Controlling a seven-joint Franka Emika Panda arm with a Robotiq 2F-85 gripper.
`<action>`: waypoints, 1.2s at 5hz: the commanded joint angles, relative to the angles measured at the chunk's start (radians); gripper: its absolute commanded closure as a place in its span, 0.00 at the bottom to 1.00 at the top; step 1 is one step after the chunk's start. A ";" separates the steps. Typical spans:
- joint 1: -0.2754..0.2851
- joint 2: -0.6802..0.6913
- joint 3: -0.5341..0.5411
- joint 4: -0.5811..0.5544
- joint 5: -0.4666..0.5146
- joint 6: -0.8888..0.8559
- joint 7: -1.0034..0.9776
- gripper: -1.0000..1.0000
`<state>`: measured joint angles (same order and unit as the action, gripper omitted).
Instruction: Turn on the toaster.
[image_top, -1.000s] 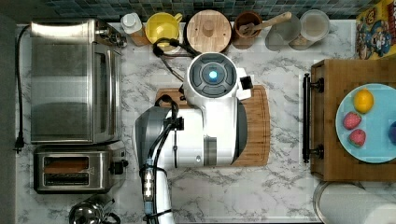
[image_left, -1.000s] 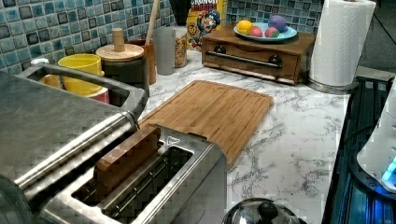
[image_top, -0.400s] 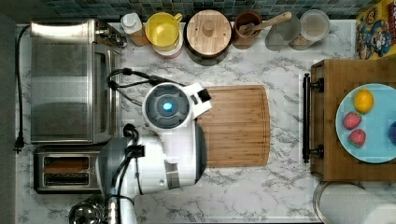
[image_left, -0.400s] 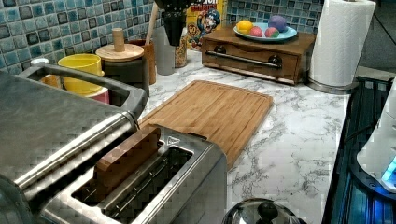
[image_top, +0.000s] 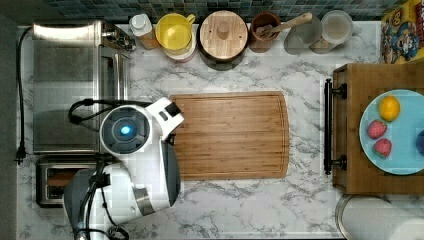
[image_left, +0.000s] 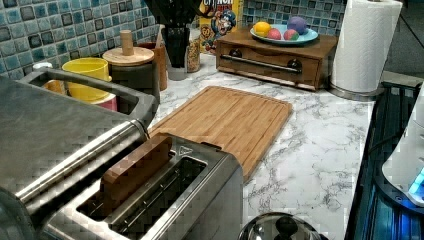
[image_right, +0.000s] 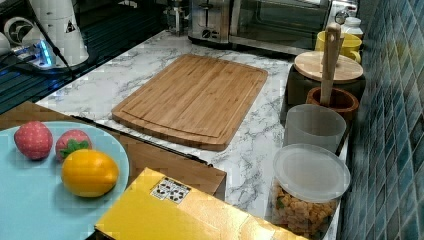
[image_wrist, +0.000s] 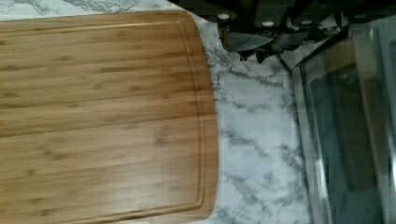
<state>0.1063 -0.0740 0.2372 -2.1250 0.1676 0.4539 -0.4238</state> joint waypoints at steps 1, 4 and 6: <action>0.074 -0.163 0.024 -0.175 0.130 -0.007 -0.141 1.00; 0.160 -0.169 0.086 -0.253 0.170 0.046 -0.122 1.00; 0.145 -0.148 0.073 -0.297 0.166 0.099 -0.085 1.00</action>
<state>0.2473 -0.2085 0.3035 -2.3613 0.3074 0.5273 -0.5264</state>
